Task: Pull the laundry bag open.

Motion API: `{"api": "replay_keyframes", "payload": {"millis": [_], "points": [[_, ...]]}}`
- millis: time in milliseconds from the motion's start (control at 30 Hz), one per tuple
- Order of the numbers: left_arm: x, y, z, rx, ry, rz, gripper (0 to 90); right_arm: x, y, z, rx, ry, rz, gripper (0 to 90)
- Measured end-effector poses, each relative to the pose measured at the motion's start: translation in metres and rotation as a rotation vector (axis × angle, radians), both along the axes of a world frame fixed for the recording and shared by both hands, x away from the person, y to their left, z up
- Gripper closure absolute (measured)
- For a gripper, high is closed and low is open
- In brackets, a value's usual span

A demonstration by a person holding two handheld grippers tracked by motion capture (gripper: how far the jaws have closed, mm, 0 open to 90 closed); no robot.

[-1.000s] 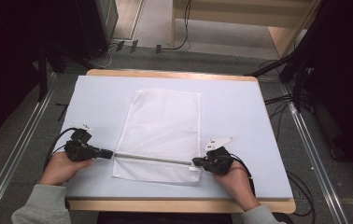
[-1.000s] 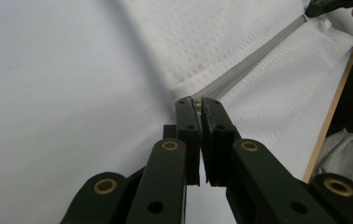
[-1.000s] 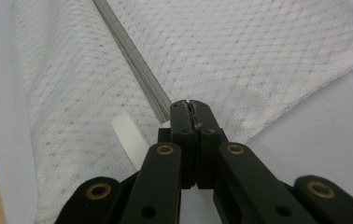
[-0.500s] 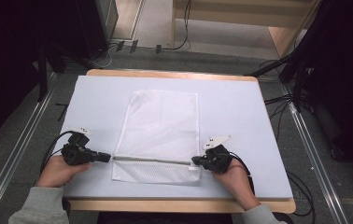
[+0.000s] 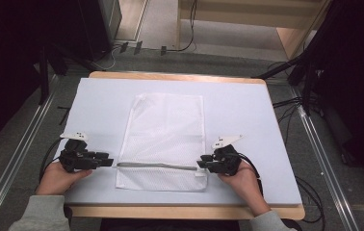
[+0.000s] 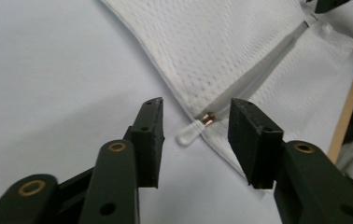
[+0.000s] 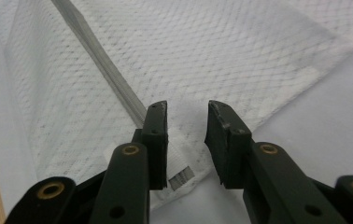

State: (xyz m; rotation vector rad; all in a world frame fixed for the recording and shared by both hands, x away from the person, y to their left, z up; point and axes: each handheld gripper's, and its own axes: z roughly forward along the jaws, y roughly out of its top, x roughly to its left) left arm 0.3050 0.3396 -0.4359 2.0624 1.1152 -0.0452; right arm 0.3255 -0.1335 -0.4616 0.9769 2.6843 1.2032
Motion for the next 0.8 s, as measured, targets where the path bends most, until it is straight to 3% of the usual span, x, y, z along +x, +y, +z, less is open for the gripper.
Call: {"api": "replay_keyframes", "payload": {"millis": [133, 333, 633, 800], "points": [[0.001, 0.003, 0.002, 0.013, -0.033, 0.038, 49.1, 0.002, -0.006, 0.002, 0.011, -0.009, -0.024, 67.3], [0.003, 0.005, 0.001, 0.041, -0.049, 0.064, 44.0, 0.003, -0.013, 0.004, 0.012, -0.041, -0.062, 58.9], [0.007, 0.009, -0.001, 0.060, -0.048, 0.112, 38.5, 0.008, -0.025, 0.003, 0.025, -0.035, -0.129, 49.8], [0.009, 0.009, -0.002, 0.082, -0.045, 0.126, 37.2, 0.008, -0.027, 0.003, 0.021, -0.033, -0.140, 47.8]]}}
